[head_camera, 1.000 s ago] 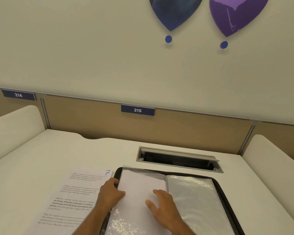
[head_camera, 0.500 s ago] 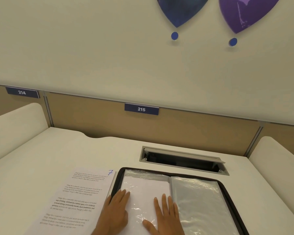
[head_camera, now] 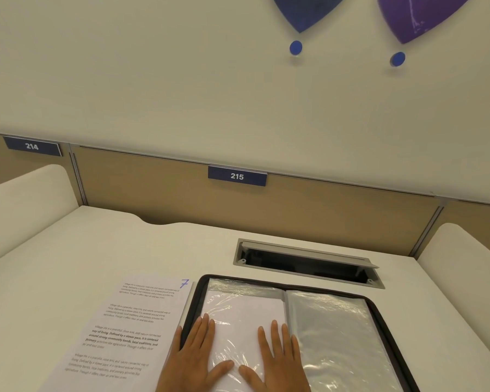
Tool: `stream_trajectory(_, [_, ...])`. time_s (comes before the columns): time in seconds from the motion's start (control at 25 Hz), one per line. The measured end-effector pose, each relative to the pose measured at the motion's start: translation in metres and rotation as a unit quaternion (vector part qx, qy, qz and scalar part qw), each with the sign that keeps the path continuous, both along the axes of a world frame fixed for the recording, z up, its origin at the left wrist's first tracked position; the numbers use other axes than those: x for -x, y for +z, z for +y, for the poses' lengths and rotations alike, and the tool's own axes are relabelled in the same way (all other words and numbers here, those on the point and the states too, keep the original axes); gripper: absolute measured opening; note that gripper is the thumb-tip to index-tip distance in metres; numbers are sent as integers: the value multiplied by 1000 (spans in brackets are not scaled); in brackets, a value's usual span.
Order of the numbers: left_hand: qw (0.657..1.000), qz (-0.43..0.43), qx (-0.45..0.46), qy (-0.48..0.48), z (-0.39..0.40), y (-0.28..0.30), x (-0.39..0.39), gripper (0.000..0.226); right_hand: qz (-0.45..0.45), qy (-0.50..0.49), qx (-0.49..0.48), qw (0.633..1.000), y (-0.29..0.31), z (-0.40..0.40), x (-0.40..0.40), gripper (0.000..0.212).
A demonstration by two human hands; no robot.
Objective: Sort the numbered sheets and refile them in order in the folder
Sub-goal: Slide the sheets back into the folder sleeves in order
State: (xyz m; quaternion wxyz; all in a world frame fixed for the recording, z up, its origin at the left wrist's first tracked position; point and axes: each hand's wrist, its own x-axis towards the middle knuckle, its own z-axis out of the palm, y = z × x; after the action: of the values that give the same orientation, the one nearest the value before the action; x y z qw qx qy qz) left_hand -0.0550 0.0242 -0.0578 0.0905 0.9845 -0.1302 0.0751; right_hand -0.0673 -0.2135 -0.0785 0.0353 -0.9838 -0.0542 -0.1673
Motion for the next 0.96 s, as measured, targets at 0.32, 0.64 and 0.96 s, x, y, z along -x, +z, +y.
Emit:
stream_trajectory(0.32, [999, -34, 8, 5, 0, -6, -1, 94, -5, -7, 4, 1000, 6, 4, 6, 91])
stream_trajectory(0.64, [1000, -15, 19, -12, 0, -6, -3, 93, 25, -4, -10, 1000, 13, 3, 7, 90])
stream_trajectory(0.96, [996, -32, 59, -54, 19, 29, -19, 74, 139, -66, -64, 986, 45, 24, -10, 78])
